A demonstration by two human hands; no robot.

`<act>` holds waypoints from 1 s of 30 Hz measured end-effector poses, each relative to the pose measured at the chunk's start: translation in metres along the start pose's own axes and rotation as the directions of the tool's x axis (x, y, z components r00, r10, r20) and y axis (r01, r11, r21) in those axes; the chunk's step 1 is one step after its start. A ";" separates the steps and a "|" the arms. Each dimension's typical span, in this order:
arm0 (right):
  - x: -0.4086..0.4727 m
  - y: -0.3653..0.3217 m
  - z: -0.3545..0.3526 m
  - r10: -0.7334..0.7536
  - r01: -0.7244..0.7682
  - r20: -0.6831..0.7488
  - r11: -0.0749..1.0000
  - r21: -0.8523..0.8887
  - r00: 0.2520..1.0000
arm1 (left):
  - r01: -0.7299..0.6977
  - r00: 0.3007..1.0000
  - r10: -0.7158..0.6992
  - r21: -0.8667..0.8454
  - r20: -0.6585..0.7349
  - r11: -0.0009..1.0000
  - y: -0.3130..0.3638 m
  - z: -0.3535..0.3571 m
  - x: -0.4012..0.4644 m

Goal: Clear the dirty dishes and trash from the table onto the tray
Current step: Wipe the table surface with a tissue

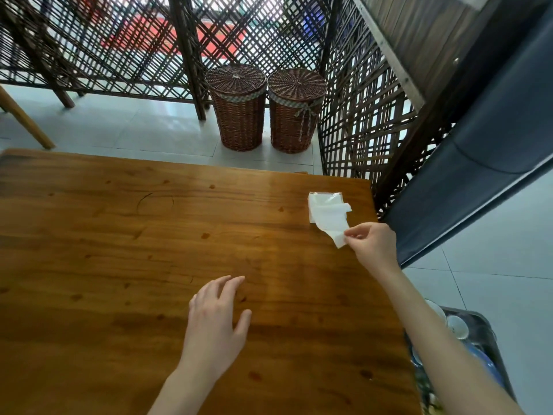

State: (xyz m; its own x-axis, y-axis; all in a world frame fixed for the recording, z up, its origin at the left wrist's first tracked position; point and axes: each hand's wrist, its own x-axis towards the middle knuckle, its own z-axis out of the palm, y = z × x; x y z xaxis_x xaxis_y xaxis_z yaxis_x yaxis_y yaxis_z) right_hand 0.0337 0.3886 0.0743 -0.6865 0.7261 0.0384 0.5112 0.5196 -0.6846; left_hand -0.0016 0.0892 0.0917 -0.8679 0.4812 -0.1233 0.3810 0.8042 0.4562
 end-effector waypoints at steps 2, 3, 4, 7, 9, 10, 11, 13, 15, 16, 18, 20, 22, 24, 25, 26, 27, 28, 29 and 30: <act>-0.017 0.001 -0.003 0.024 -0.024 0.010 0.999 0.026 1.000 | -0.004 1.000 0.004 0.002 -0.011 1.000 -0.002 -0.004 -0.001; -0.026 0.002 -0.004 0.033 -0.034 0.019 0.999 0.042 0.999 | -0.011 1.000 0.012 0.004 -0.013 1.000 -0.003 -0.005 -0.002; -0.035 0.003 -0.006 0.044 -0.046 0.033 0.997 0.057 0.998 | -0.017 1.000 0.017 0.004 -0.014 1.000 -0.005 -0.006 -0.003; -0.058 0.008 -0.014 0.102 -0.111 0.068 0.984 0.139 0.992 | -0.029 0.999 0.029 -0.001 -0.025 1.000 -0.013 -0.007 -0.006; -0.071 0.012 -0.020 0.154 -0.168 0.084 0.965 0.201 0.984 | -0.039 0.999 0.039 -0.006 -0.024 0.999 -0.018 -0.007 -0.009; -0.076 0.014 -0.021 0.171 -0.186 0.090 0.963 0.198 0.981 | -0.042 0.999 0.042 -0.010 -0.021 0.999 -0.019 -0.006 -0.011; -0.082 0.016 -0.022 0.181 -0.195 0.094 0.964 0.179 0.979 | -0.043 0.999 0.043 -0.013 -0.018 0.999 -0.021 -0.006 -0.013; -0.093 0.018 -0.020 0.193 -0.206 0.098 0.967 0.149 0.976 | -0.046 0.999 0.046 -0.013 -0.013 0.999 -0.023 -0.004 -0.018; -0.103 0.019 -0.013 0.194 -0.208 0.114 0.969 0.134 0.974 | -0.045 0.999 0.045 -0.014 0.000 0.999 -0.023 -0.003 -0.023; -0.108 0.020 -0.008 0.196 -0.216 0.148 0.968 0.130 0.969 | -0.043 0.999 0.043 -0.016 0.009 0.999 -0.022 -0.002 -0.025; -0.120 0.024 0.008 0.213 -0.261 0.285 0.955 0.142 0.935 | -0.040 0.999 0.040 -0.016 0.023 0.999 -0.021 0.001 -0.029; -0.134 0.030 0.026 0.231 -0.306 0.397 0.942 0.135 0.888 | -0.039 0.999 0.039 -0.004 0.031 0.999 -0.019 0.004 -0.034; -0.143 0.037 0.043 0.273 -0.322 0.355 0.943 0.086 0.894 | -0.036 0.999 0.035 0.013 0.035 0.999 -0.017 0.007 -0.038; -0.149 0.043 0.056 0.320 -0.336 0.261 0.942 0.020 0.911 | -0.028 0.999 0.027 0.025 0.039 0.999 -0.016 0.009 -0.041; -0.151 0.045 0.062 0.333 -0.341 0.235 0.940 -0.006 0.913 | -0.023 0.999 0.022 0.030 0.042 0.999 -0.016 0.010 -0.043; -0.153 0.047 0.068 0.330 -0.332 0.225 0.943 -0.033 0.917 | -0.019 0.999 0.017 0.037 0.046 0.999 -0.016 0.011 -0.045; -0.154 0.049 0.074 0.313 -0.307 0.229 0.950 -0.065 0.922 | -0.013 0.999 0.011 0.043 0.050 0.999 -0.015 0.012 -0.046; -0.155 0.051 0.079 0.285 -0.269 0.241 0.958 -0.099 0.928 | -0.007 0.999 0.004 0.048 0.052 0.999 -0.015 0.013 -0.047; -0.155 0.053 0.083 0.252 -0.223 0.257 0.965 -0.136 0.933 | -0.001 0.999 -0.002 0.055 0.053 0.998 -0.014 0.013 -0.048; -0.155 0.055 0.087 0.220 -0.176 0.276 0.969 -0.174 0.936 | 0.003 0.999 -0.006 0.062 0.053 0.998 -0.014 0.013 -0.048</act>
State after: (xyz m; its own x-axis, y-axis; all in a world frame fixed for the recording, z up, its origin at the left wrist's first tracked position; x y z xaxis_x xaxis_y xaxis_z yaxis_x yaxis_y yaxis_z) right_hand 0.1231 0.2653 -0.0327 -0.6729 0.6690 -0.3157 0.7063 0.4541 -0.5430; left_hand 0.0390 0.0592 0.0795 -0.8521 0.4940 -0.1730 0.3973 0.8257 0.4005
